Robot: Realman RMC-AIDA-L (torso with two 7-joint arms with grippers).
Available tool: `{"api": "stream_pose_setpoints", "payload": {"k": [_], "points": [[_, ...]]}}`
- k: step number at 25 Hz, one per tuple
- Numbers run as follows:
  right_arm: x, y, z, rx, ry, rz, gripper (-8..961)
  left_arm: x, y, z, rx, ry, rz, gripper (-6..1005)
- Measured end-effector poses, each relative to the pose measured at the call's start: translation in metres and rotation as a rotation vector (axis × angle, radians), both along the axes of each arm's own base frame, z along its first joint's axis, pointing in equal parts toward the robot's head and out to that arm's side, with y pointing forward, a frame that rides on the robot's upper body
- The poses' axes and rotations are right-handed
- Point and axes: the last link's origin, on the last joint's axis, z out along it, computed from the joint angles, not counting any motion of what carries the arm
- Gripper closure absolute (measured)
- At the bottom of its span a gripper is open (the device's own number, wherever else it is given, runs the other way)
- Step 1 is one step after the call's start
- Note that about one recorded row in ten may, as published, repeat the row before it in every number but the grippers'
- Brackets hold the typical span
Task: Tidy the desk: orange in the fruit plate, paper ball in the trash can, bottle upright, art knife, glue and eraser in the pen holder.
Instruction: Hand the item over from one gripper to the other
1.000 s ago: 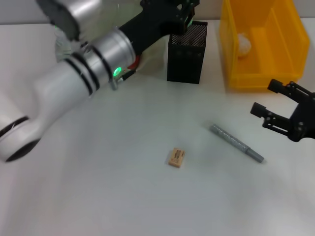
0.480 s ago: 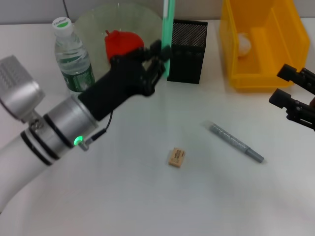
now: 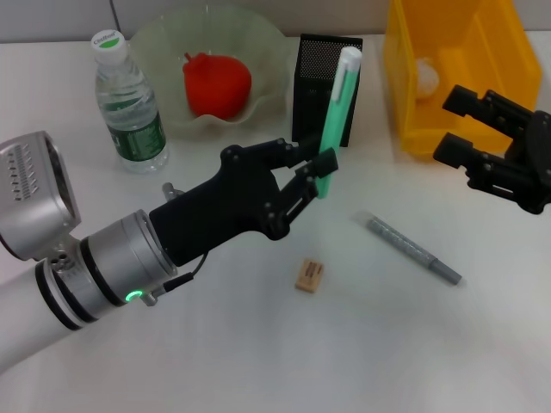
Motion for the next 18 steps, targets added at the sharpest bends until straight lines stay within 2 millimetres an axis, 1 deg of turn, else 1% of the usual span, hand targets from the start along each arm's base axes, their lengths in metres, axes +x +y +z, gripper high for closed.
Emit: {"api": "stream_pose_setpoints", "payload": {"k": [7,12,14,15,18], "points": [[-0.013,0.008,-0.006,-0.025,0.002,0.041,155,0.005,-0.001,-0.003,-0.034,0.005,-0.028,804],[-0.017,0.012,-0.009,-0.035,-0.005,0.046,155,0.009,-0.003,-0.003,-0.048,-0.013,-0.042,804],[-0.018,0.013,-0.009,-0.046,-0.006,0.049,155,0.01,-0.002,-0.002,-0.057,-0.023,-0.047,804],[-0.018,0.014,-0.009,-0.052,-0.007,0.05,155,0.012,-0.002,0.001,-0.097,-0.041,-0.056,804],[-0.022,0.015,-0.007,-0.083,-0.01,0.065,156,0.012,-0.003,0.008,-0.142,-0.059,-0.085,804]]}}
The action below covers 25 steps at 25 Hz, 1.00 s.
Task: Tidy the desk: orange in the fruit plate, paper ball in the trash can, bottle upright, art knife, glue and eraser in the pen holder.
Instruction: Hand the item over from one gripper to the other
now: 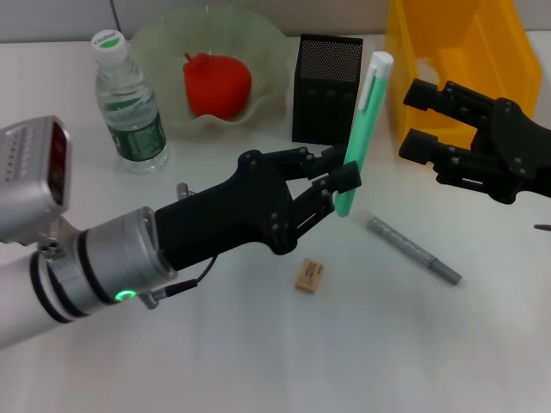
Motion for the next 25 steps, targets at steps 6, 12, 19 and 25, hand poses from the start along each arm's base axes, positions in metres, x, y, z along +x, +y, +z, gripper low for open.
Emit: {"api": "stream_pose_setpoints", "payload": {"k": [6,12,19,25], "points": [[-0.009,0.003,0.001,-0.052,-0.005,0.046,156,-0.003,0.0,0.014,-0.076,-0.016,-0.046,804],[-0.02,0.001,0.005,-0.096,0.022,0.113,157,-0.003,-0.003,0.014,-0.103,-0.01,-0.065,803],[-0.028,0.004,0.005,-0.129,0.024,0.147,157,0.001,-0.01,0.014,-0.144,-0.008,-0.128,803],[-0.035,0.003,-0.001,-0.184,0.006,0.179,158,0.002,-0.011,0.015,-0.15,-0.014,-0.14,803]]}}
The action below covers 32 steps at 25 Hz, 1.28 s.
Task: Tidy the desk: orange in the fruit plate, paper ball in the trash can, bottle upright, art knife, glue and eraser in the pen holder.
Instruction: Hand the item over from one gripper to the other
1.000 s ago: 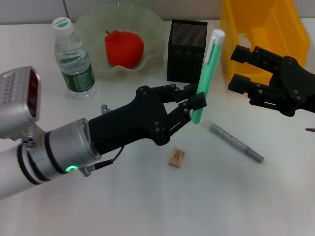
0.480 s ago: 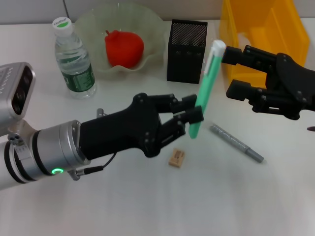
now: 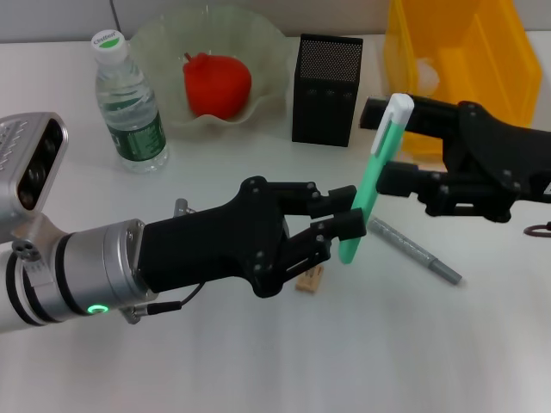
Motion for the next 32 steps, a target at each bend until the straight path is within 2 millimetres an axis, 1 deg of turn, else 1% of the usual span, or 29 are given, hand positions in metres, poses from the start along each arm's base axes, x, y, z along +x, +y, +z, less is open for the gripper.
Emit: {"api": "stream_pose_setpoints", "payload": {"k": [3,14,20,25,28,32], "points": [[-0.0017,-0.0004,-0.0007,-0.01,-0.002,0.012,158,0.0004,-0.0014,-0.0006,-0.007,0.002,-0.01,803],[-0.0035,-0.0009,-0.002,-0.037,-0.006,0.014,249,0.0006,-0.0028,-0.0002,-0.015,0.002,-0.02,803],[-0.0019,-0.0018,-0.0021,-0.043,-0.014,0.011,456,0.0001,-0.0025,-0.0005,-0.012,0.005,-0.019,803],[-0.0012,-0.0018,-0.0027,-0.052,-0.027,0.013,486,-0.0019,-0.0025,-0.0013,-0.009,0.013,-0.011,803],[-0.0006,-0.0016,-0.0024,-0.051,-0.029,0.011,530,-0.0023,-0.0028,-0.002,-0.009,0.015,-0.009,803],[-0.0003,-0.0012,-0.0015,-0.052,-0.031,0.012,555,-0.0019,-0.0029,-0.0024,-0.009,0.014,-0.01,803]]}}
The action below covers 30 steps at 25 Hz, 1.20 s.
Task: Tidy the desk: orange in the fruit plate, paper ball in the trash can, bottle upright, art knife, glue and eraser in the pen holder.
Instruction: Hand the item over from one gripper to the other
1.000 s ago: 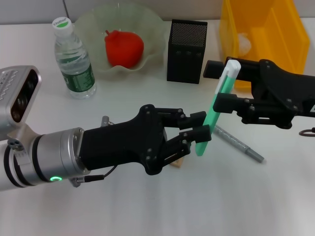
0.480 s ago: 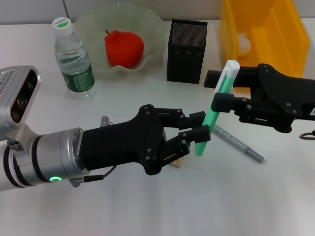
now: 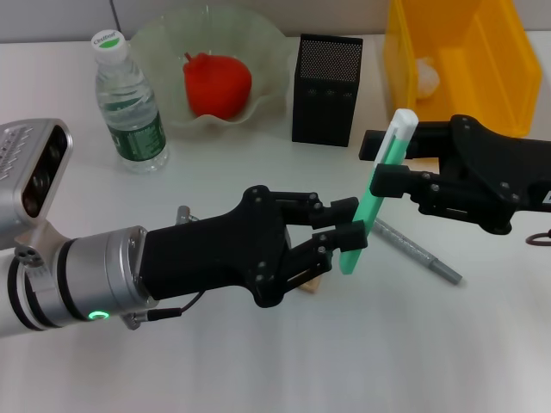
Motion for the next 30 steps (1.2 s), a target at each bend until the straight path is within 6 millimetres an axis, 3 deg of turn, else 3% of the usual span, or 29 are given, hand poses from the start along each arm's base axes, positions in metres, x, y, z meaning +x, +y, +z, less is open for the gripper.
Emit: {"api": "stream_pose_setpoints", "payload": {"k": [12,18,27,30], "points": [[-0.0002,-0.0008,-0.0005,-0.009,-0.005,0.008,610,0.0017,0.0008,-0.0007,0.0,0.0,-0.005,802],[-0.0001,-0.0005,-0.0008,-0.009,-0.007,0.006,770,0.0013,0.0015,-0.0018,-0.004,0.006,0.003,802],[-0.0002,-0.0006,-0.0008,-0.007,-0.007,0.008,769,0.0014,0.0025,-0.001,-0.007,0.001,0.014,802],[-0.0001,-0.0003,-0.0003,-0.004,-0.007,0.007,768,0.0011,0.0028,-0.0008,-0.006,0.003,0.014,697]]}}
